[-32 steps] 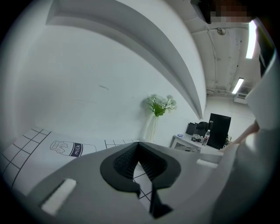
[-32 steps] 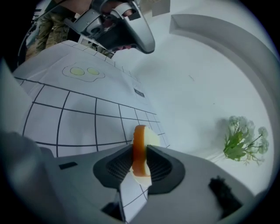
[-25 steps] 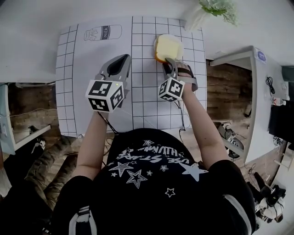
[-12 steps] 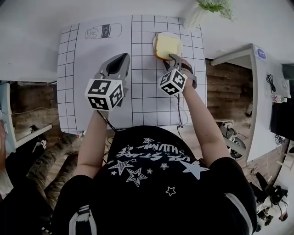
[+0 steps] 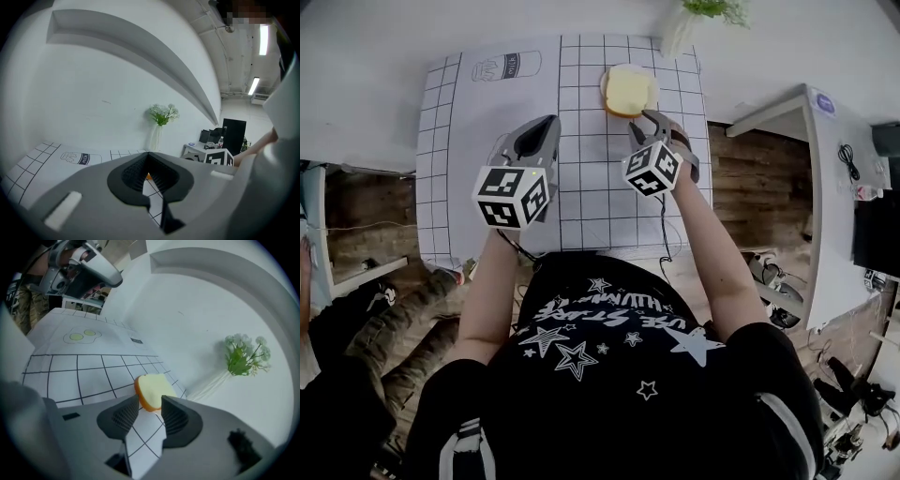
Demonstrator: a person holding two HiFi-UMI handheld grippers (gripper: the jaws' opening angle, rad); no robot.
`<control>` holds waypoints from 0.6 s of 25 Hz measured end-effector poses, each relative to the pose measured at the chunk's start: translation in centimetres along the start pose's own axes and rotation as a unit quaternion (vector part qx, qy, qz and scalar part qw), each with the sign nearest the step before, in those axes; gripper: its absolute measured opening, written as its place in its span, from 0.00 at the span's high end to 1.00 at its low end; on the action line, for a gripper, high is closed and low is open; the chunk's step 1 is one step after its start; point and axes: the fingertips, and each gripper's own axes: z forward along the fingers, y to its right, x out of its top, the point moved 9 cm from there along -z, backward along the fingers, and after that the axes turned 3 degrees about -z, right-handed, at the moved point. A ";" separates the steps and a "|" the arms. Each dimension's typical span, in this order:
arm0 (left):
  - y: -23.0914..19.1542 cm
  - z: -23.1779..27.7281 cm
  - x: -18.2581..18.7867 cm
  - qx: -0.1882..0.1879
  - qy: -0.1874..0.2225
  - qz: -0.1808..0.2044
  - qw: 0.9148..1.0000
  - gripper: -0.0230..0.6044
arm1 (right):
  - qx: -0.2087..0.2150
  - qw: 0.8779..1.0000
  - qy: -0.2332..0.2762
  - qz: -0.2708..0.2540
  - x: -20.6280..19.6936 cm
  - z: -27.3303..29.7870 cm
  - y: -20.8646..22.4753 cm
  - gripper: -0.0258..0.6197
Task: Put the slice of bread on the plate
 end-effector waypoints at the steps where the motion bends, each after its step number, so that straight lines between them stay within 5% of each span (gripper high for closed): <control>1: 0.6 -0.3 0.0 0.001 0.002 0.002 1.000 0.95 | -0.002 1.000 0.009 0.007 0.1 -0.7 0.1 0.72; 11: 6.6 -4.9 -0.2 0.021 0.033 0.022 0.999 0.95 | -0.028 0.990 0.123 0.068 1.7 -9.4 1.2 0.85; 15: 8.9 -7.0 -1.0 0.029 0.042 0.026 0.998 0.95 | -0.006 0.981 0.170 0.090 2.0 -13.1 0.3 0.91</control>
